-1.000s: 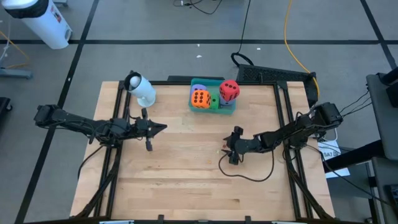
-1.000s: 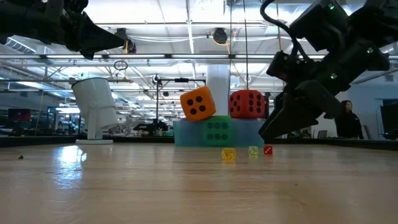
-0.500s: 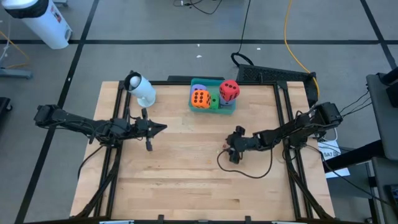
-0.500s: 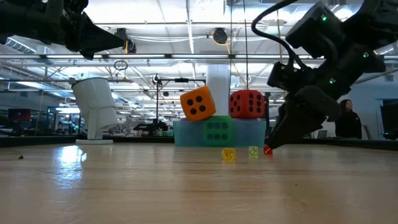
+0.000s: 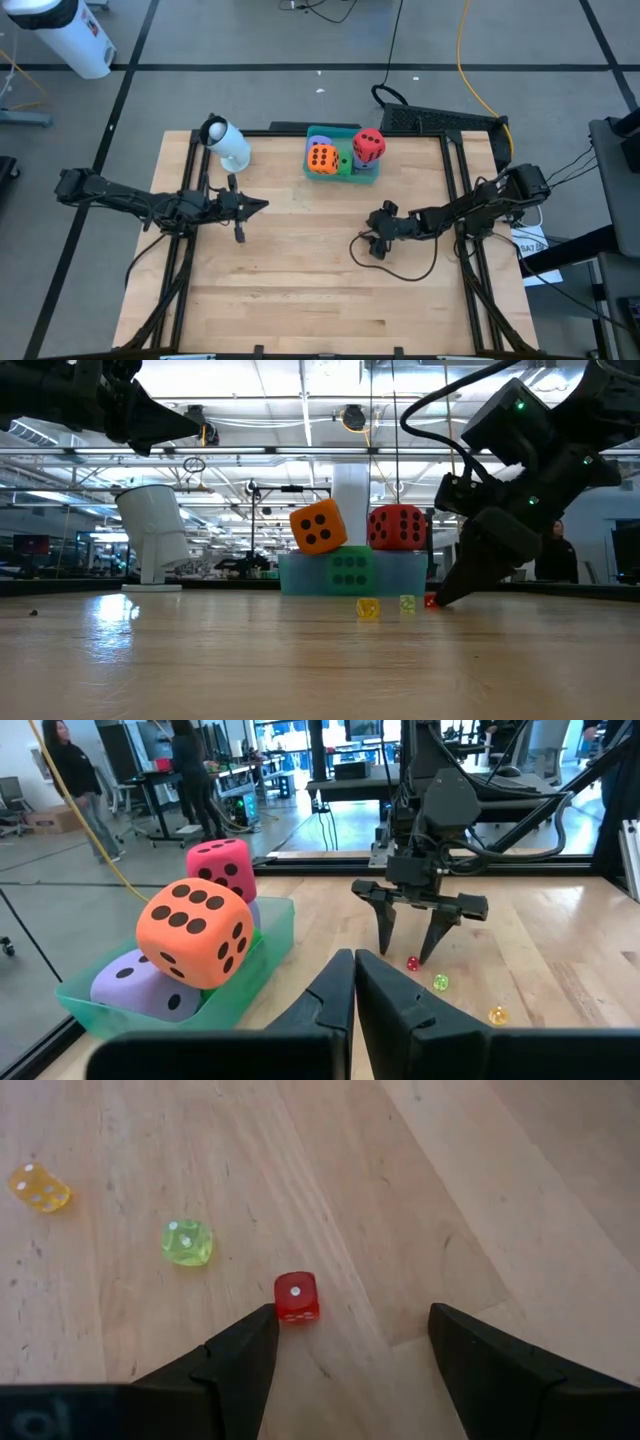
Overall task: Pick & Place Dice
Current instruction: Put the small red dice into the green bin
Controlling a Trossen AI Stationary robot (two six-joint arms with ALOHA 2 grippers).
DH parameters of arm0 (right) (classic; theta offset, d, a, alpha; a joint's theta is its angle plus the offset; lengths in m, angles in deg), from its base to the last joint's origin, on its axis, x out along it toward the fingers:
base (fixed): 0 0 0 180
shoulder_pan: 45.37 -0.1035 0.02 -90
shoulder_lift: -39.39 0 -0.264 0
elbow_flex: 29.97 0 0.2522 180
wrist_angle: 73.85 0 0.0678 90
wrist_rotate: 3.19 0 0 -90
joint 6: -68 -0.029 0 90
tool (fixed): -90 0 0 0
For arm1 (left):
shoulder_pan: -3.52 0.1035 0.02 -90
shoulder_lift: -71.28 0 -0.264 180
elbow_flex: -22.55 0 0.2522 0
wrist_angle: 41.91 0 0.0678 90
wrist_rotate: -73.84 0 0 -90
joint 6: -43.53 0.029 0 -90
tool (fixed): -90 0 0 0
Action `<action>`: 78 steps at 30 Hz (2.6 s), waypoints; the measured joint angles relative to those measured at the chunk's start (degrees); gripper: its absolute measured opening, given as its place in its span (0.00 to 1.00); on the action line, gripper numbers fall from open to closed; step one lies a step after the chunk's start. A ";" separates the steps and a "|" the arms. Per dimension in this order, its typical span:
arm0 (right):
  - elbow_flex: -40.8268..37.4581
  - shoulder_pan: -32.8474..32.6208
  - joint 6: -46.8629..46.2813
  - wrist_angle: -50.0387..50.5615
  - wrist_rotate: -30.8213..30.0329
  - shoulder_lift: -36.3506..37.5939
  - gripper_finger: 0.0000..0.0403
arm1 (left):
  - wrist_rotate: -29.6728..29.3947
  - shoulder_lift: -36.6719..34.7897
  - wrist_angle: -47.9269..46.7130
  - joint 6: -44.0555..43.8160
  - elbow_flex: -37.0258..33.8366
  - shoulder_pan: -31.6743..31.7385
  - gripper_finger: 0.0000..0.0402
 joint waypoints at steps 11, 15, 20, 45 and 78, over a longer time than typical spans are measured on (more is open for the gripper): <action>0.00 1.14 -0.01 0.08 -0.07 0.00 0.62 | 0.00 0.00 0.07 0.00 0.00 0.00 0.06; 0.00 1.14 -0.39 0.08 -0.10 0.00 0.61 | 0.00 0.00 0.06 0.00 0.00 0.00 0.06; -0.01 1.14 -0.65 0.14 -0.17 0.00 0.55 | 0.00 -0.01 0.05 0.00 0.00 -0.01 0.06; -0.04 -0.07 6.73 0.13 -1.55 -0.02 0.42 | 0.00 -0.02 0.04 0.02 0.00 -0.02 0.06; -0.04 9.43 27.58 -3.72 16.73 -0.04 0.45 | -0.04 -0.01 0.00 1.51 0.00 -0.01 0.06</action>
